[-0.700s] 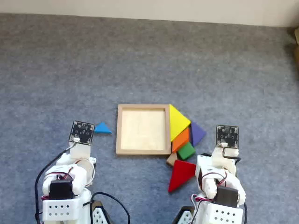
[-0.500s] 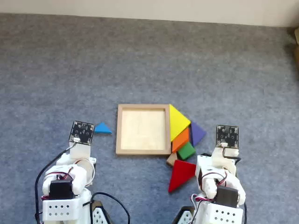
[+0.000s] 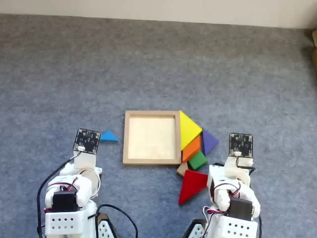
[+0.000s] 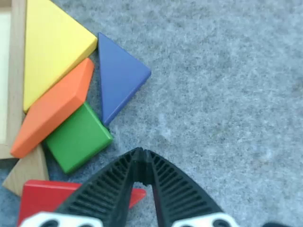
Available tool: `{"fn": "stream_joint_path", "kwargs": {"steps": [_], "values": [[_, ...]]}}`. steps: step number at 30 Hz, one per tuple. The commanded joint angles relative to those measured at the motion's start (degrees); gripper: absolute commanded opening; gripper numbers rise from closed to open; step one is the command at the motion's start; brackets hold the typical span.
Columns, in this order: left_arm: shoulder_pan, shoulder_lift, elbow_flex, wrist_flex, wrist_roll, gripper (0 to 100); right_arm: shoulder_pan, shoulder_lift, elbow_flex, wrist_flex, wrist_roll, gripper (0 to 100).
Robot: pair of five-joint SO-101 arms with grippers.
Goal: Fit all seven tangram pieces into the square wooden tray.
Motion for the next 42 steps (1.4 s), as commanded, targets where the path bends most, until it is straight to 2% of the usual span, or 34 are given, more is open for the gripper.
{"fn": "stream_joint_path", "kwargs": {"steps": [1,30,34,38,42], "values": [[-0.2,-1.6,1.2,0.2,0.5,4,0.6,-0.3,6.8,0.4,-0.1,0.5],[-0.2,-1.6,1.2,0.2,0.5,4,0.4,-0.1,6.8,0.4,-0.3,0.5],[-0.2,-1.6,1.2,0.2,0.5,4,2.5,-0.5,6.7,-2.1,0.0,0.5],[-0.2,-1.6,1.2,0.2,0.5,4,6.7,-0.4,1.6,-7.9,-0.3,0.5],[-0.2,-1.6,1.2,0.2,0.5,4,5.6,0.0,-5.2,-7.9,-0.1,0.5]]}}
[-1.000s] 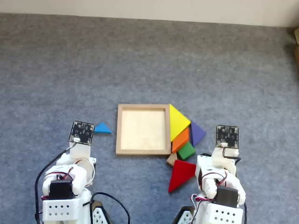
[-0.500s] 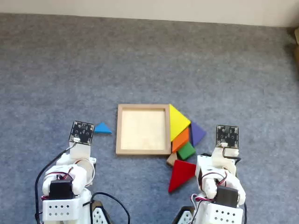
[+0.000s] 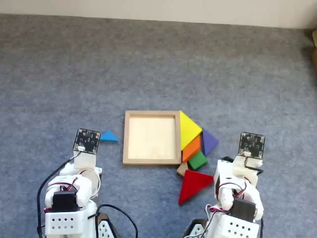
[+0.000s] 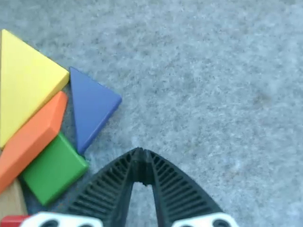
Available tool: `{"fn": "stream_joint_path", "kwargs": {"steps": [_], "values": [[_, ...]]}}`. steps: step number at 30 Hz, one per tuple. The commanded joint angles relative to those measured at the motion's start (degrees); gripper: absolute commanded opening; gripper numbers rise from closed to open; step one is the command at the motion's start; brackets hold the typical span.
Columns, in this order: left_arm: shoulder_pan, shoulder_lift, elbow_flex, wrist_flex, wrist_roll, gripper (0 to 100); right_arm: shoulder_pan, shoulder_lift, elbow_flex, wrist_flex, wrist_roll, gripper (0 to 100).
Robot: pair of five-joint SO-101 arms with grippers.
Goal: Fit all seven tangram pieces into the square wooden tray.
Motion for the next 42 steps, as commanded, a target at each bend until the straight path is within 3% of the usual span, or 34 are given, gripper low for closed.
{"fn": "stream_joint_path", "kwargs": {"steps": [1,9,16,22,25,28,31,36,42], "values": [[-0.2,-1.6,1.2,0.2,0.5,4,-0.5,0.1,-6.0,-1.9,-0.1,0.5],[-0.2,-1.6,1.2,0.2,0.5,4,-12.2,0.2,-18.1,7.0,-0.4,6.0],[-0.2,-1.6,1.2,0.2,0.5,4,-12.8,1.8,-21.3,6.5,-0.1,6.3],[-0.2,-1.6,1.2,0.2,0.5,4,-12.8,21.1,-27.2,6.7,-1.2,6.3],[-0.2,-1.6,1.2,0.2,0.5,4,-13.2,32.0,-32.7,6.7,-10.5,8.0],[-0.2,-1.6,1.2,0.2,0.5,4,-16.3,41.0,-36.9,8.0,-18.2,16.5],[-0.2,-1.6,1.2,0.2,0.5,4,-20.1,45.1,-38.1,8.2,-22.8,24.1],[-0.2,-1.6,1.2,0.2,0.5,4,-24.1,45.6,-37.0,8.4,-28.2,28.1],[-0.2,-1.6,1.2,0.2,0.5,4,-34.1,50.4,-36.5,14.5,-36.0,36.6]]}}
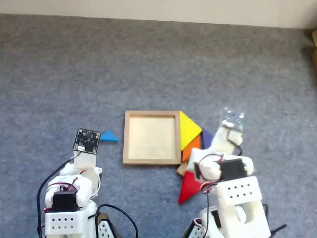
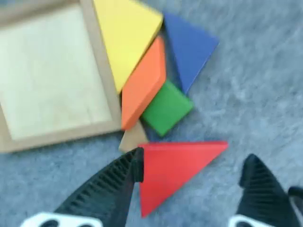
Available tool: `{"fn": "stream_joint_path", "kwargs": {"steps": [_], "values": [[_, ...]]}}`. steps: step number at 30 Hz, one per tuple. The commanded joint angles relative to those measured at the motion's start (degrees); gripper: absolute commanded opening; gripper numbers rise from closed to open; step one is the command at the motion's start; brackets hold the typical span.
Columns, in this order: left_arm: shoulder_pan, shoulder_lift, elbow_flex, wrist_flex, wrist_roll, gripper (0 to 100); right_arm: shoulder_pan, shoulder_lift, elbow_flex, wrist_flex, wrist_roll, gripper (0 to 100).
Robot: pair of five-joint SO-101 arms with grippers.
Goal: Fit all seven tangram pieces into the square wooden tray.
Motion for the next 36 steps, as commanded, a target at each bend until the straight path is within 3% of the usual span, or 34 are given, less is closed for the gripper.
{"fn": "stream_joint_path", "kwargs": {"steps": [1,10,18,36], "values": [[-0.2,-1.6,1.2,0.2,0.5,4,-5.4,4.9,-2.4,1.9,-4.0,38.6],[-0.2,-1.6,1.2,0.2,0.5,4,-12.2,20.0,-2.4,-1.5,-9.3,44.7],[-0.2,-1.6,1.2,0.2,0.5,4,-11.9,26.9,-1.9,-8.9,-9.4,44.7],[-0.2,-1.6,1.2,0.2,0.5,4,-7.8,35.4,-2.2,-9.5,-5.5,44.7]]}}
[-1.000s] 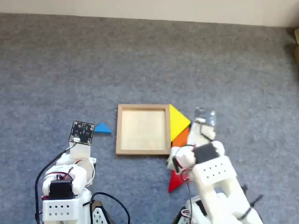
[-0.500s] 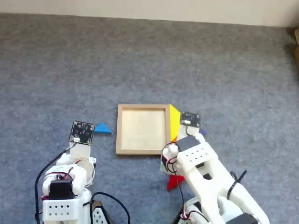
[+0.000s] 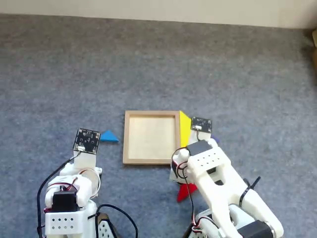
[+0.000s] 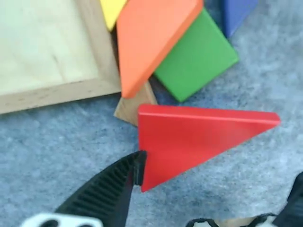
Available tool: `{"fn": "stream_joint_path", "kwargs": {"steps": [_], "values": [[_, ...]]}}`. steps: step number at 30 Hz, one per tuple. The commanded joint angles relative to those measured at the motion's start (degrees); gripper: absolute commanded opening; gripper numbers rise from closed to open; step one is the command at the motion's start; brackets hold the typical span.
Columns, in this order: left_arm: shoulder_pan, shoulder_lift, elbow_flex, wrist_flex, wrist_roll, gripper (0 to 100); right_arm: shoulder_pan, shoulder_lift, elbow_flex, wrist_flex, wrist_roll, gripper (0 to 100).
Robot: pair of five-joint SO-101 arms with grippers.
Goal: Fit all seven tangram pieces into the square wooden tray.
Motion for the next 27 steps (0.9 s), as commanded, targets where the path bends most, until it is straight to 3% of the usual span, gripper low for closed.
{"fn": "stream_joint_path", "kwargs": {"steps": [1,7,15,19,23,27], "values": [[-0.2,-1.6,1.2,0.2,0.5,4,1.9,2.9,-0.5,-1.9,1.3,44.7],[-0.2,-1.6,1.2,0.2,0.5,4,5.1,3.4,-0.7,-1.9,3.7,44.7],[-0.2,-1.6,1.2,0.2,0.5,4,19.7,3.2,-4.4,-1.5,29.5,44.7],[-0.2,-1.6,1.2,0.2,0.5,4,27.1,3.3,-8.1,-1.5,38.3,44.7],[-0.2,-1.6,1.2,0.2,0.5,4,32.7,3.2,-12.7,-1.2,40.7,44.7],[-0.2,-1.6,1.2,0.2,0.5,4,33.5,3.1,-17.5,6.9,40.6,44.7]]}}
